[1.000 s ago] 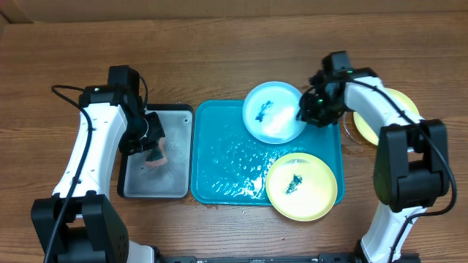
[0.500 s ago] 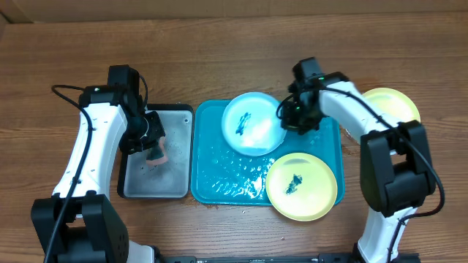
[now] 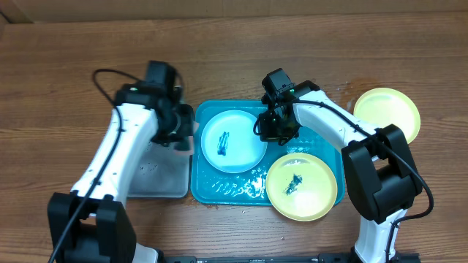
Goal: Clean dirty plates on tray and stack at the side
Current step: 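Scrub the white plate with the sponge in the left gripper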
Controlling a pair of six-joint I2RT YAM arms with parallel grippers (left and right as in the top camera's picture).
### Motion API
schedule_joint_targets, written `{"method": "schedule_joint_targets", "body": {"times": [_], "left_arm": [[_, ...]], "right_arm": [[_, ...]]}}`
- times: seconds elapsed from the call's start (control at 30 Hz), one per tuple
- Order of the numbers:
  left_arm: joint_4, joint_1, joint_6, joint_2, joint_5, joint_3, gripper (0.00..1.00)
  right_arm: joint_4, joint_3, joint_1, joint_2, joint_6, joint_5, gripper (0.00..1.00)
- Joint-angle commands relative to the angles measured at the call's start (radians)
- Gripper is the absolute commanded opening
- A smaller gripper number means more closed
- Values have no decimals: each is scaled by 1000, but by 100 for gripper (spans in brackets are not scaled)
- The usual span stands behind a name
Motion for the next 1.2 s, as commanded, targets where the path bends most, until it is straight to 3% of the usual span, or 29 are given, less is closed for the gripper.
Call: {"method": "schedule_joint_targets", "body": {"times": [0.0,0.23,0.5,0.9,1.0,1.17], "left_arm": [[34,-80,21,26,11,-4,4],[130,-183,-31,151,35,-4,4],[175,-211,-141,325,42,-3,4],[318,-251,-119,408,521,-3,4],[353,-262,-162,408,501,-3,4],[352,-246,-285,408,323,-3,4]], "right_arm": [[-3,-4,-7,8,6,11,4],[-9,-4,-7,8,5,10,4],[-12,-4,-7,8,5,4,4],[-16,-4,-7,8,5,4,4],[-21,-4,-7,8,6,4,4],[-37,-4,-7,8,6,4,4]]}}
